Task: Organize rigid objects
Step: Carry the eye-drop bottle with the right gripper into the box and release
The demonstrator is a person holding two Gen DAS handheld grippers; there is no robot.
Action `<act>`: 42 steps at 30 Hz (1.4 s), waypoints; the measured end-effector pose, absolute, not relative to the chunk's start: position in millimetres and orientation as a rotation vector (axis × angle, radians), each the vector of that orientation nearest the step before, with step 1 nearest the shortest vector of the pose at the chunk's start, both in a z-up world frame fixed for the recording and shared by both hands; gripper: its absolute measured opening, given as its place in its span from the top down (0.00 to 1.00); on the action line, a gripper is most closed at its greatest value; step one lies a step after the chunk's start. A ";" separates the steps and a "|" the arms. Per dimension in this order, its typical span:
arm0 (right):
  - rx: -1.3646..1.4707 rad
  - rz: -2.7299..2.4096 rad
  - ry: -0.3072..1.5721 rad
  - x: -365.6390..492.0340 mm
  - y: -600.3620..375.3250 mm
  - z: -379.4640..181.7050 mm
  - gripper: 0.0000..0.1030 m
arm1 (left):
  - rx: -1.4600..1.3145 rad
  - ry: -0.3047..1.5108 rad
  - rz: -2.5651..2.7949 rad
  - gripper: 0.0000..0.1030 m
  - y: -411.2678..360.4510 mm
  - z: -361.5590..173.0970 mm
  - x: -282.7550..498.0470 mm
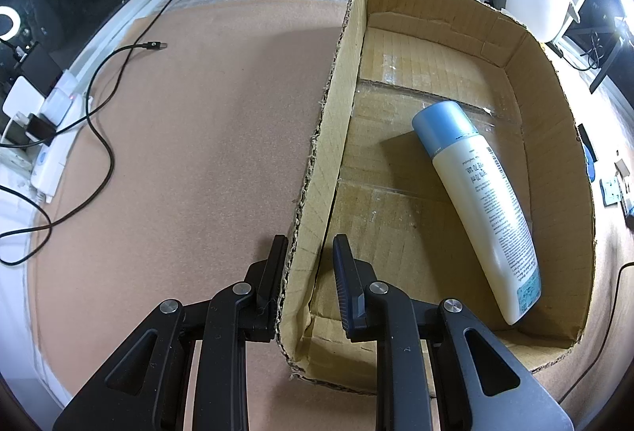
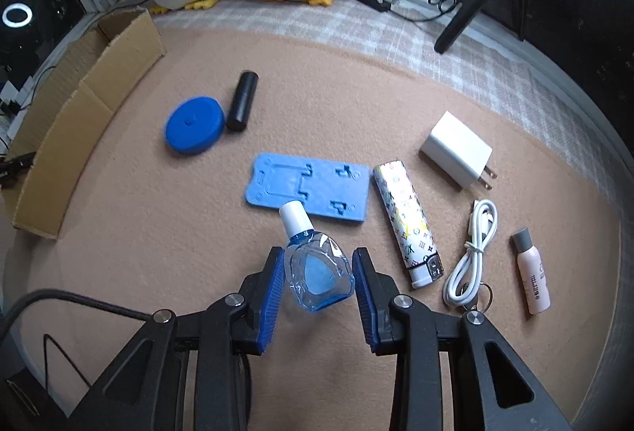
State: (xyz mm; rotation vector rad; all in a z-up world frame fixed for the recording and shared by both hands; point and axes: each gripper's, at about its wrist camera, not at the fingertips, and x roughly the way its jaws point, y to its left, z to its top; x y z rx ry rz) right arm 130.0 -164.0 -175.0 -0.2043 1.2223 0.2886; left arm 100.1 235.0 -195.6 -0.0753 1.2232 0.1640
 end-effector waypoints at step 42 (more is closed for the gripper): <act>-0.236 0.755 1.136 115.6 101.6 -136.1 0.70 | -0.098 1.211 0.142 0.81 241.2 -196.6 99.8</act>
